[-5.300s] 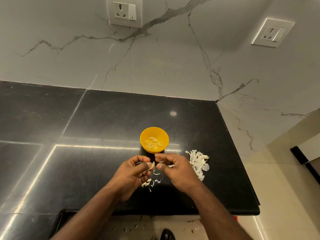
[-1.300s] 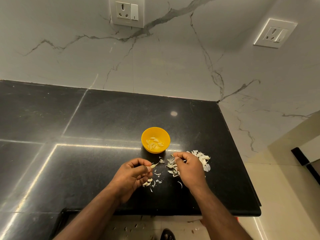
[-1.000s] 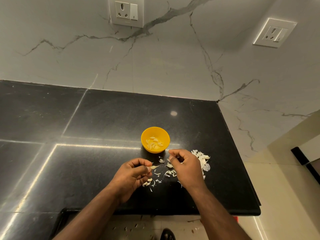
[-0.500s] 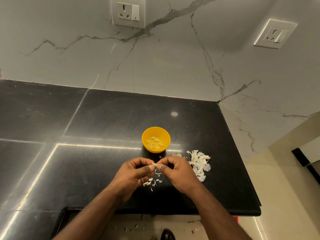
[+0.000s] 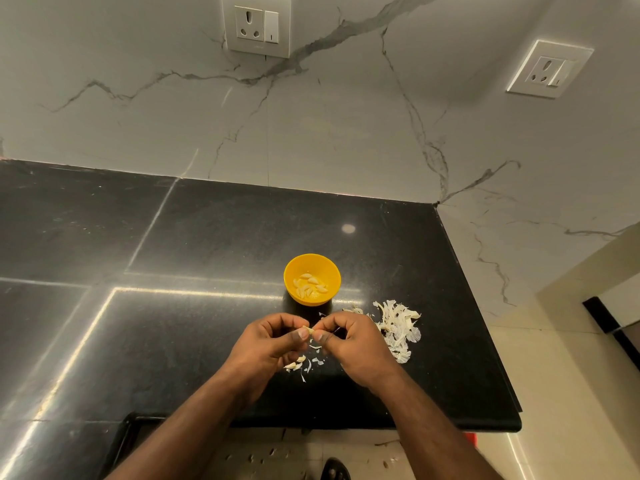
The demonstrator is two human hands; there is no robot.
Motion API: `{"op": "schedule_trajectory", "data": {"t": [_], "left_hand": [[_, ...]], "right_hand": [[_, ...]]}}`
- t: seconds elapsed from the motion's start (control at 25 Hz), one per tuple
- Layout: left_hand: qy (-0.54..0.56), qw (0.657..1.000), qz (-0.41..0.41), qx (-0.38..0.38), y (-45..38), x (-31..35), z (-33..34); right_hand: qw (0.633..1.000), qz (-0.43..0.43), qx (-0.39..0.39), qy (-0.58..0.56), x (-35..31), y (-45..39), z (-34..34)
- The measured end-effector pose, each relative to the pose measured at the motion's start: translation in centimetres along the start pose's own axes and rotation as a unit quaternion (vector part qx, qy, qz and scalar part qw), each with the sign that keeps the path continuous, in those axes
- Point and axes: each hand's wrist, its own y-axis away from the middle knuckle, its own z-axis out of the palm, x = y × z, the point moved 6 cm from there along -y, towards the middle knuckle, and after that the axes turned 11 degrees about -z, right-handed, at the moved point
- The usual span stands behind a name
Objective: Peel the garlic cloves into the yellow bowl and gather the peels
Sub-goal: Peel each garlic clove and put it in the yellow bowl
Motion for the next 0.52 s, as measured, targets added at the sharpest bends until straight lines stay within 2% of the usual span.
{"op": "schedule_trajectory", "data": {"t": [0.12, 0.24, 0.52], "left_hand": [[-0.019, 1.0, 0.016, 0.011, 0.02, 0.18, -0.1], [-0.061, 0.997, 0.035, 0.016, -0.01, 0.35, -0.12], [-0.059, 0.997, 0.047, 0.012, -0.08, 0.26, -0.19]], "right_hand": [[1.0, 0.015, 0.0, -0.022, 0.05, -0.06, 0.16], [0.994, 0.06, 0.004, -0.091, 0.28, 0.02, 0.53], [0.969, 0.138, 0.005, -0.204, 0.74, 0.24, 0.76]]}}
